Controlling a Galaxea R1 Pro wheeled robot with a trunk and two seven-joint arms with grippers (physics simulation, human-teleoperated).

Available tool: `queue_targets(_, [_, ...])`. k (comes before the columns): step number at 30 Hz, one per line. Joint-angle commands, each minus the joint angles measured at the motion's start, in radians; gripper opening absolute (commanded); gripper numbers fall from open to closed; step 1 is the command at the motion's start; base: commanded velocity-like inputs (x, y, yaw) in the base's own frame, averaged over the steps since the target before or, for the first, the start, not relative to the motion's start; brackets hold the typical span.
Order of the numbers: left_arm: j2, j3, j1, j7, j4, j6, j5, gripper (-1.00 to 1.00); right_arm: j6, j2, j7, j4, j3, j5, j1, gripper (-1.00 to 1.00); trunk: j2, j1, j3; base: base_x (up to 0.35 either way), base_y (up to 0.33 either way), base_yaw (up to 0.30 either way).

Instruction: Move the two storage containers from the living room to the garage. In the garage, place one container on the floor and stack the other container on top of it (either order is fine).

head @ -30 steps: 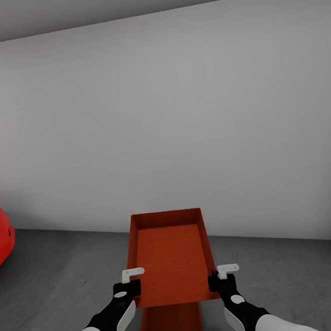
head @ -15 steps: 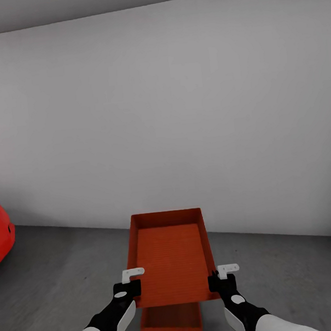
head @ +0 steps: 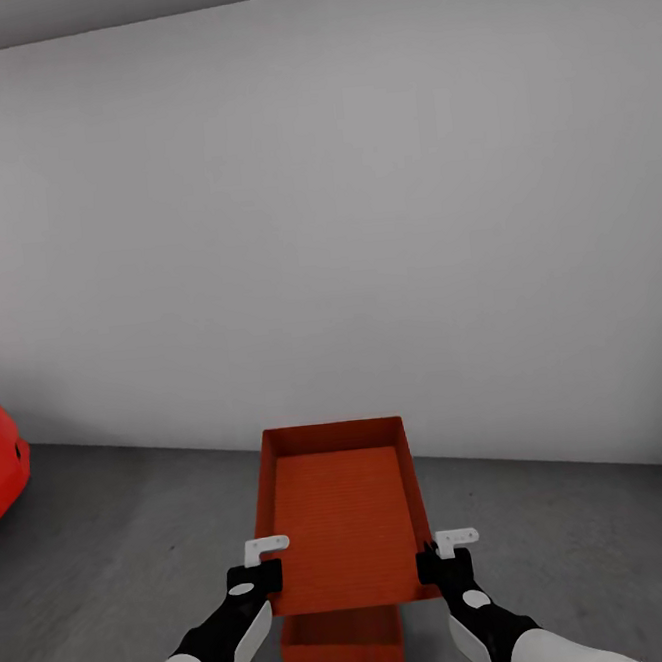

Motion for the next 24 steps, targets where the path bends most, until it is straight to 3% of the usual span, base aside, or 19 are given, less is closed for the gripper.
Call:
queue_targets(1, [0.010,0.045,-0.002,0.009,-0.007,0.004,-0.009,-1.00,-0.002,-0.008,0.002,0.010,-0.009,-0.008,0.000,-1.00,-0.001,0.000,-0.003,0.000,0.000,0.000])
queue_targets(24, [0.010,0.045,-0.002,0.009,-0.007,0.004,-0.009,-1.00,-0.002,-0.008,0.002,0.010,-0.009,-0.008,0.000,-1.00,-0.001,0.000,-0.040,0.000,0.000,0.000])
